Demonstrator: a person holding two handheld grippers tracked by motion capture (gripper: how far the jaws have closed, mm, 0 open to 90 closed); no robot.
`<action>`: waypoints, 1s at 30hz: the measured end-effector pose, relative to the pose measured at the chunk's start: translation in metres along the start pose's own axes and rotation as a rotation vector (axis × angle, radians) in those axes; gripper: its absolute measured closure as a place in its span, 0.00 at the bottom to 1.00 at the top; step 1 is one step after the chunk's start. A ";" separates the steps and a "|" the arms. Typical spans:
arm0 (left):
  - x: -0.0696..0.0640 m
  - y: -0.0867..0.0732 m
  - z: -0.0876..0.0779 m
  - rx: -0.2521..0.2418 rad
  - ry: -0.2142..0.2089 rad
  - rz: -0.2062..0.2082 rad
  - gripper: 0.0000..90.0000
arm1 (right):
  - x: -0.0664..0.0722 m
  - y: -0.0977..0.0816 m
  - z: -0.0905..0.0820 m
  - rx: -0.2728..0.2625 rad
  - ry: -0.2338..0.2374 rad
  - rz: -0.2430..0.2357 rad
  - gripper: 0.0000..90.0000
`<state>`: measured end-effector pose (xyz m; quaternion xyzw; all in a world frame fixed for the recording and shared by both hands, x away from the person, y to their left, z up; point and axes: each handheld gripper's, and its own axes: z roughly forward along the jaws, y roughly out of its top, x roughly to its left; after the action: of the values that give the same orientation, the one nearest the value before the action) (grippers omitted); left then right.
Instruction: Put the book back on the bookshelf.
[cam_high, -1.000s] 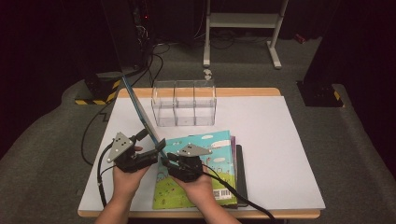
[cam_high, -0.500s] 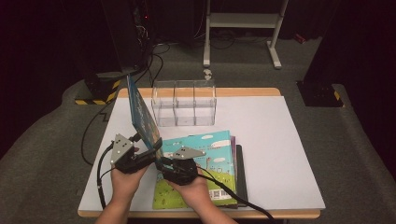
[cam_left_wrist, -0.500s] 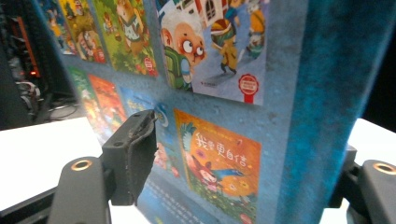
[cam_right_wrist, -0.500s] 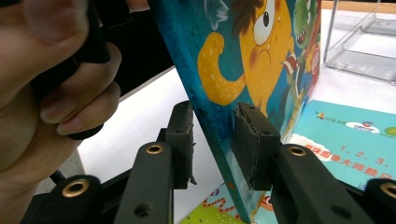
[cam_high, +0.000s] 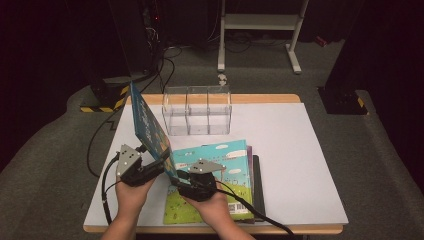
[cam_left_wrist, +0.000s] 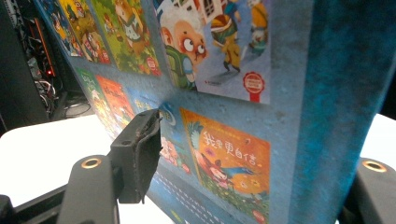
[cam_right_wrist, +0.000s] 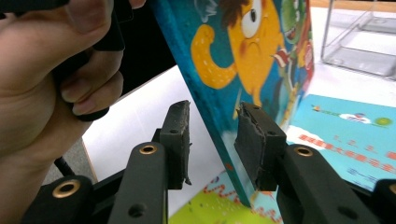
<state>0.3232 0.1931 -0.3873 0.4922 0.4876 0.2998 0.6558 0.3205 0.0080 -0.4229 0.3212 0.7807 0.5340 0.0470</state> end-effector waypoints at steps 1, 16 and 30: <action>0.000 0.000 0.000 0.000 -0.001 -0.001 0.36 | -0.001 0.000 -0.003 -0.003 -0.003 0.002 0.69; 0.002 0.001 -0.001 0.007 -0.009 0.017 0.40 | -0.053 0.008 -0.071 -0.076 -0.211 -0.008 0.60; 0.006 0.000 -0.004 0.002 -0.015 0.024 0.43 | -0.124 -0.029 -0.135 -0.118 -0.505 0.041 0.56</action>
<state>0.3216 0.2000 -0.3892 0.5010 0.4767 0.3036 0.6554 0.3493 -0.1756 -0.4245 0.4570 0.7049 0.4823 0.2484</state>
